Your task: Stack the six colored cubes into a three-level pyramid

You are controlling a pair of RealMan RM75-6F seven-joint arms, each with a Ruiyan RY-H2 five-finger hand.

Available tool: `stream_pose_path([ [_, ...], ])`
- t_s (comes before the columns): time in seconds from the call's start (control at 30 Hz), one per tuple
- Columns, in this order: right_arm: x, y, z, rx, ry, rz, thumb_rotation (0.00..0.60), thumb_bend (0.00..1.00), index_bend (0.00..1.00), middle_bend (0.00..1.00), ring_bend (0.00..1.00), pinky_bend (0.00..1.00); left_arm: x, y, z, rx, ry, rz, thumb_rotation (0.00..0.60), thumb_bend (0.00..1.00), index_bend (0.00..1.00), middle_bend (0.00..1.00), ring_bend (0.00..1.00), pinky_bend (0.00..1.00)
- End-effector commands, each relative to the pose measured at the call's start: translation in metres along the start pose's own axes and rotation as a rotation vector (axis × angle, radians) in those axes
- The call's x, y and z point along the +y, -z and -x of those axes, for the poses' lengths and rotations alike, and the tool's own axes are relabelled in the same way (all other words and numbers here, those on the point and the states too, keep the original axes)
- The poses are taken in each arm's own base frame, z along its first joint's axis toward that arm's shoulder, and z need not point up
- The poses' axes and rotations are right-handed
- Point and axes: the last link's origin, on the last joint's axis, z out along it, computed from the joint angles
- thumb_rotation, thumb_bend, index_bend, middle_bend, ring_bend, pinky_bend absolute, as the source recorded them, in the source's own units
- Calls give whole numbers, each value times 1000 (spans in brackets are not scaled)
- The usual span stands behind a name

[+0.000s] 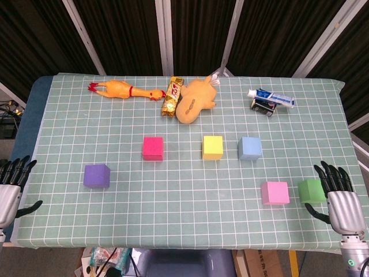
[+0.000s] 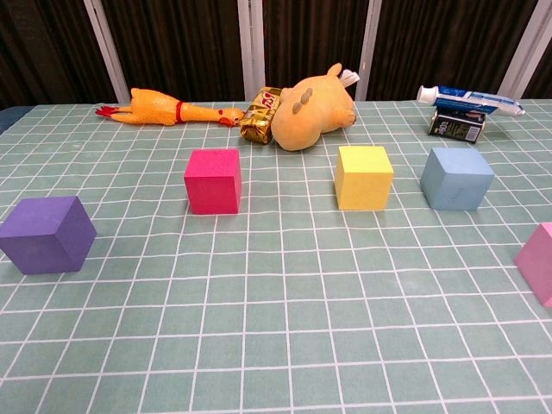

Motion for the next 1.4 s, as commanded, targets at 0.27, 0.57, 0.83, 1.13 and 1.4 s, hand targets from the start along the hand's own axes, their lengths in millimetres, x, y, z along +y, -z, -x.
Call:
stream_pose_path([
  [0.27, 3, -1, 1, 3, 61, -2, 600, 215, 0, 0, 0, 0, 2, -2, 1, -13, 19, -17, 600, 0, 0, 0, 0, 0],
  [0.57, 5, -3, -1, 7, 7, 28, 600, 214, 0, 0, 0, 0, 5, -5, 2, -4, 23, -29, 600, 0, 0, 0, 0, 0],
  [0.83, 3, -8, 5, -25, -34, 32, 600, 214, 0, 0, 0, 0, 33, -32, -8, -1, 54, 0, 600, 22, 0, 30, 0, 33],
  [1.13, 2, -9, 5, -37, -71, 38, 600, 214, 0, 0, 0, 0, 108, -105, -27, -65, 64, 66, 600, 76, 0, 157, 1, 82],
  [1.4, 4, -11, 5, -52, -107, 53, 600, 214, 0, 0, 0, 0, 170, -154, -35, -119, 52, 98, 600, 102, 0, 201, 1, 94],
])
